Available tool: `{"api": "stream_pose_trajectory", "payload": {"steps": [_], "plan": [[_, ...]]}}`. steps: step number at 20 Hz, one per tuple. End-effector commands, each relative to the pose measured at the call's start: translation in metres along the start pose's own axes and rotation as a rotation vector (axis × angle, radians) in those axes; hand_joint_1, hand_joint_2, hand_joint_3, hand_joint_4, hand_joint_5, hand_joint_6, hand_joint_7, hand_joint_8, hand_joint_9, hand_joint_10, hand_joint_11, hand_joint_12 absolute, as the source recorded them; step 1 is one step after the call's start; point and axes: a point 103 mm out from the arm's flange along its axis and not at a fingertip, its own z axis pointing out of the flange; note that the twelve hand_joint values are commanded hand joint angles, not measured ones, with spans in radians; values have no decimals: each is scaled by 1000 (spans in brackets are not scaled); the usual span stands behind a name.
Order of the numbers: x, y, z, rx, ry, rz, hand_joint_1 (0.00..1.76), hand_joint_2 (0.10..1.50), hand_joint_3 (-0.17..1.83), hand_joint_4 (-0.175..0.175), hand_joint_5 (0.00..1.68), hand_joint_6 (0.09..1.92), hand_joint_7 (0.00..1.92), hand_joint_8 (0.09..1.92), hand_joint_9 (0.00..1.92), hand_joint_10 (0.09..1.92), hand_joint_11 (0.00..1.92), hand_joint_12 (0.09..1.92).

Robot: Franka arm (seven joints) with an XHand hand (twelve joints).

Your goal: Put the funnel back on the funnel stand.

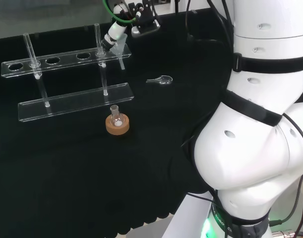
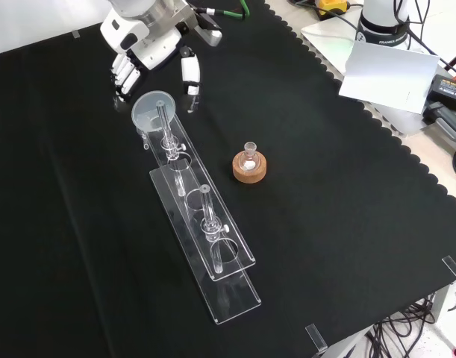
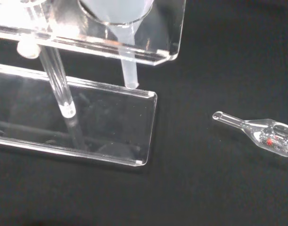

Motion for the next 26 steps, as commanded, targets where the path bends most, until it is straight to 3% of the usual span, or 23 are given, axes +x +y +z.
{"api": "stream_pose_trajectory", "payload": {"steps": [1, 7, 10, 14, 26], "plan": [[8, -16, -3, -11, -4, 3, 410, 650, 145, -31, 320, 87, 99, 679, 300, 746, 281, 1481], [8, -49, -15, -66, 7, 24, 412, 658, 130, -32, 318, 87, 100, 681, 289, 757, 262, 1489], [2, -72, -21, -102, 53, 68, 424, 670, 132, -36, 325, 87, 120, 687, 303, 761, 269, 1491], [1, -101, -23, -133, 64, 98, 477, 722, 146, -38, 337, 87, 140, 689, 331, 752, 297, 1475], [-4, -166, -13, -161, 113, 162, 532, 771, 165, -39, 351, 87, 160, 687, 364, 736, 323, 1460]]}}
